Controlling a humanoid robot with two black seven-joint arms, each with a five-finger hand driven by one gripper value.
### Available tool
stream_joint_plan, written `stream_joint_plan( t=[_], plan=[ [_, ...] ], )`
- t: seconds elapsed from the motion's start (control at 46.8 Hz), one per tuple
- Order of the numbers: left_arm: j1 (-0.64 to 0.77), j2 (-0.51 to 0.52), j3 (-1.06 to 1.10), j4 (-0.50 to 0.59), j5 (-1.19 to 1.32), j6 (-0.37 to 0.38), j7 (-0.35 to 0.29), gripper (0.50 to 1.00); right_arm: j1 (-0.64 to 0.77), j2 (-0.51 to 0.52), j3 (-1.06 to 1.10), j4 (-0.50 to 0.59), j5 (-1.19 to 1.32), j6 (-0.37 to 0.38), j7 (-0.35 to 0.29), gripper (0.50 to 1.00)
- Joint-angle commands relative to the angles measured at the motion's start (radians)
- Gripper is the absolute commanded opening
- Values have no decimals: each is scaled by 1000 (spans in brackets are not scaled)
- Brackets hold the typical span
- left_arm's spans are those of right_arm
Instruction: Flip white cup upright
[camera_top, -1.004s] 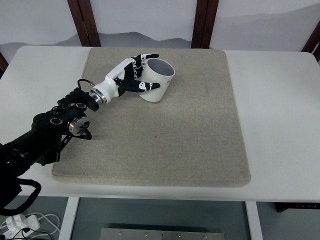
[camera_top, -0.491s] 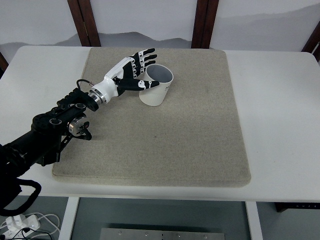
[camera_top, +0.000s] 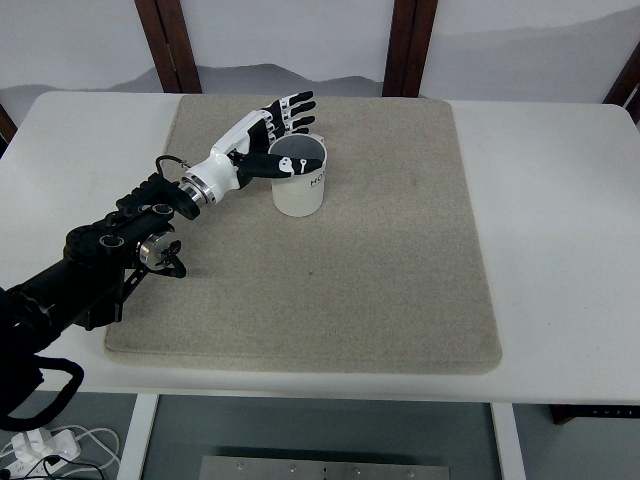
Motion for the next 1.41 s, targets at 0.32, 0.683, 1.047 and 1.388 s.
stream_joint_plan(
  t=[0.32, 0.683, 1.047, 1.388],
  plan=[
    [-65, 49, -32, -52, -11, -9, 2, 994, 0, 0, 0, -1, 0, 0, 0, 952],
    [-149, 157, -32, -74, -124, -14, 3, 994, 0, 0, 0, 0, 0, 0, 0, 952],
    [-172, 279, -32, -57, -356, -31, 22, 994, 0, 0, 0, 0, 0, 0, 0, 952],
    [-143, 266, -30, 75, -607, -32, 130, 994, 0, 0, 0, -1, 0, 0, 0, 952]
  ],
)
